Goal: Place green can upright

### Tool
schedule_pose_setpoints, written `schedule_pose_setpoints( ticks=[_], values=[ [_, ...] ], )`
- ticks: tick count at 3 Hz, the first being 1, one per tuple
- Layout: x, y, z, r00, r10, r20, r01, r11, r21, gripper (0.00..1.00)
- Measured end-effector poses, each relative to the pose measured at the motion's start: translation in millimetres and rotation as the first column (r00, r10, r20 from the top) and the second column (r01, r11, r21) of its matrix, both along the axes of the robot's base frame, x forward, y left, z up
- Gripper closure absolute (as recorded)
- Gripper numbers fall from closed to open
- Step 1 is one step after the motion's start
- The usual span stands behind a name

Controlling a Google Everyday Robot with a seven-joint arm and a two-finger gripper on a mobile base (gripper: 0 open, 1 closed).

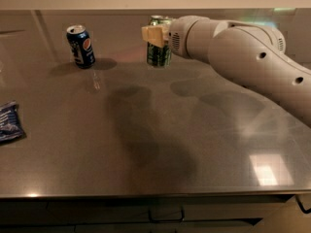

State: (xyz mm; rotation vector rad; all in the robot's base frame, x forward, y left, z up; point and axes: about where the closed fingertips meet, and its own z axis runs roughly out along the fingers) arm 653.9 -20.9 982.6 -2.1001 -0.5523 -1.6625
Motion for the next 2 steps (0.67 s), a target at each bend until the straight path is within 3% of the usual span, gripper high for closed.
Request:
schedule_pose_setpoints(
  ticks=[2],
  values=[
    [1.0,-6.5,-21.1,0.9946,0.024,0.101,-0.016,0.996,-0.082,1.0]
  ],
)
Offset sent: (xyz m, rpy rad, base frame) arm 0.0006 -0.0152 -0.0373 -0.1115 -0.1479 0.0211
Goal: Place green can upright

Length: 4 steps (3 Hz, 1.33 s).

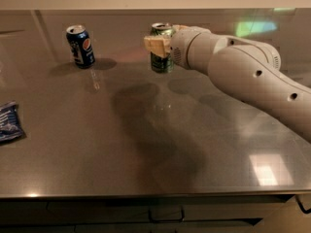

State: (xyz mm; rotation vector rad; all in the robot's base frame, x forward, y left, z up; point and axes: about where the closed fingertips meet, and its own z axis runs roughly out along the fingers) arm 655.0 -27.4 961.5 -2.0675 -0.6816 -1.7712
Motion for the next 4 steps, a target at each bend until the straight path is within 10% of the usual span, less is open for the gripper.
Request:
schedule_pose_setpoints(
  ticks=[4],
  values=[
    [9.3,-3.0,-32.9,0.9961,-0.019,0.086,0.017,0.999,0.027,1.0]
  ],
)
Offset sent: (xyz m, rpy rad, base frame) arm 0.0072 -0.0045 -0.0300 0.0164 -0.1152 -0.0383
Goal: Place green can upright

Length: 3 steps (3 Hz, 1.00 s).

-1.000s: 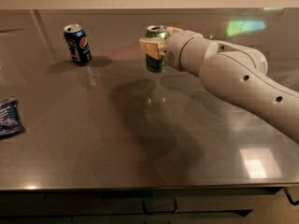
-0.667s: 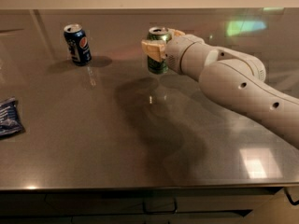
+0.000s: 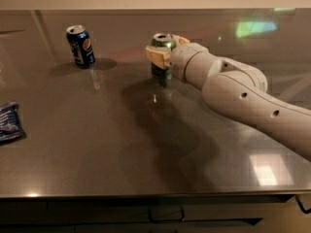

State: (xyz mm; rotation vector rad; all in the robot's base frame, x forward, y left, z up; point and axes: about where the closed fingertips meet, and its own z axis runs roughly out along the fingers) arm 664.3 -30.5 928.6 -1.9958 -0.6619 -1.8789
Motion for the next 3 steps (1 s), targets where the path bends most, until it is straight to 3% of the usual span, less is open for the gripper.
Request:
schedule_pose_setpoints(
  ticks=[1,3],
  values=[
    [2.0,2.4,-9.2,1.0,0.001,0.004,-0.001,1.0,-0.006,0.84],
    [1.5,5.7,-6.8,1.0,0.005,0.008,-0.005,1.0,-0.007,0.37]
  ],
)
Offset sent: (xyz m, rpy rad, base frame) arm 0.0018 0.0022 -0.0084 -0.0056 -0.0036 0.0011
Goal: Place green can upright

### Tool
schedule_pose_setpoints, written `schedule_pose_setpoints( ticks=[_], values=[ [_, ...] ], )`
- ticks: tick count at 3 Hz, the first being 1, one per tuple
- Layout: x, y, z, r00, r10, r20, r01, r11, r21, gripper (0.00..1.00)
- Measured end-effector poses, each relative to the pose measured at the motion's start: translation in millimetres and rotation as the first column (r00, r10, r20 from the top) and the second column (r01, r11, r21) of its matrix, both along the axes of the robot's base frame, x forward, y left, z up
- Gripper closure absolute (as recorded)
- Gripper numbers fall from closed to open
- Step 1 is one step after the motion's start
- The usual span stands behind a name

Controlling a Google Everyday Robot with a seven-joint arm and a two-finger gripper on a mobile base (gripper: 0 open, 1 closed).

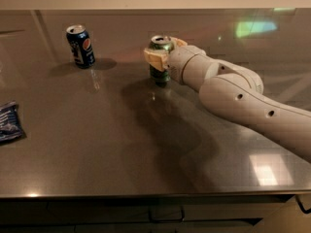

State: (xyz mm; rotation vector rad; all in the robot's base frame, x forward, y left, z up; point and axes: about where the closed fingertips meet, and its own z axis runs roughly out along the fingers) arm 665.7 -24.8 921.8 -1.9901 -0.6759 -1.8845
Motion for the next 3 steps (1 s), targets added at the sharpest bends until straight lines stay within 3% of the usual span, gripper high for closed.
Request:
schedule_pose_setpoints(
  ticks=[1,2,3],
  values=[
    [-0.3,1.6,1.3,1.0,0.002,0.002,-0.002,1.0,0.0,0.14],
    [-0.7,3.4,2.6,1.0,0.004,0.004,-0.004,1.0,-0.001,0.0],
    [-0.7,3.4,2.6,1.0,0.005,0.004,-0.005,1.0,-0.001,0.0]
  ],
)
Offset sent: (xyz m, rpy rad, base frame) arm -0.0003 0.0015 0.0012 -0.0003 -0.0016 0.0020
